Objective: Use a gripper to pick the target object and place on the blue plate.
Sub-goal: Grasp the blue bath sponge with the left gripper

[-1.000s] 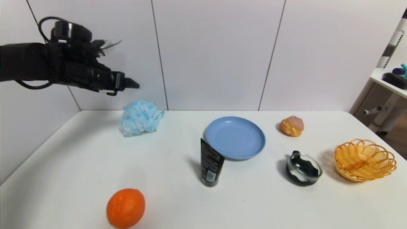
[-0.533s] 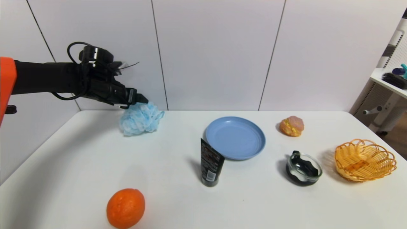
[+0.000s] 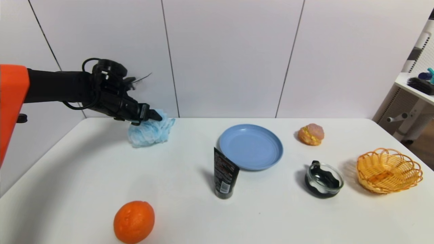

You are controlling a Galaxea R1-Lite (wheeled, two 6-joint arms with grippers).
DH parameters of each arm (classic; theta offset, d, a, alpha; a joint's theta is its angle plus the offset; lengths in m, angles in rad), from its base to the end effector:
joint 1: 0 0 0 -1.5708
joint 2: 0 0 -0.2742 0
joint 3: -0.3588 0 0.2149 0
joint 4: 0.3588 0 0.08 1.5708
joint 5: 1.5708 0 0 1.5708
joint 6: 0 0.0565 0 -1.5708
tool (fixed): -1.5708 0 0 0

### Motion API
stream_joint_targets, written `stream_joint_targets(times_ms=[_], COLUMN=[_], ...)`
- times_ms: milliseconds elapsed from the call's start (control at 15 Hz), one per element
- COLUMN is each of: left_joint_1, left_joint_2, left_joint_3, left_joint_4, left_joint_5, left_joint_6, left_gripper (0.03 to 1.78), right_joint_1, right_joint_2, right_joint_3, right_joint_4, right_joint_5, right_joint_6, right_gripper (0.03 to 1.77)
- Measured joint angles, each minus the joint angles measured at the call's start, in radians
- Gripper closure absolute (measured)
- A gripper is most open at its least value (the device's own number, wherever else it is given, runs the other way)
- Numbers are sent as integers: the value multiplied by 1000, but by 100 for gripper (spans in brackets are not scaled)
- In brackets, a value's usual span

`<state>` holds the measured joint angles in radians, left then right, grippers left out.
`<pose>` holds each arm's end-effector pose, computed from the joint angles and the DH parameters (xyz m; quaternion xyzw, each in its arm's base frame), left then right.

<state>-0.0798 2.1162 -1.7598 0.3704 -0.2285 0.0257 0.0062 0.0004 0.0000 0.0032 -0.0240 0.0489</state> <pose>0.4556 -0.0493 0.1452 -0.0145 0.3526 -0.1481 0.9239 0.0635 -0.0010 0.0750 0.0244 0.0016 -0.0089 0.9997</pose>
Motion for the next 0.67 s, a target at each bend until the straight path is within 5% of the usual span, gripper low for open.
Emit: stream_joint_targets(times_ms=[333,667], left_joint_1=[0,0], left_joint_2=[37,69], left_joint_3=[-1,-3], left_joint_4=[-9,-11], left_joint_5=[-2,-88], left_joint_6=[3,5], left_gripper=[12,12], right_joint_1=[0,-1], right_joint_2=[0,0], right_joint_3=[0,0], right_joint_4=[0,0], right_joint_5=[0,0], right_joint_6=[0,0], right_gripper=[10,10])
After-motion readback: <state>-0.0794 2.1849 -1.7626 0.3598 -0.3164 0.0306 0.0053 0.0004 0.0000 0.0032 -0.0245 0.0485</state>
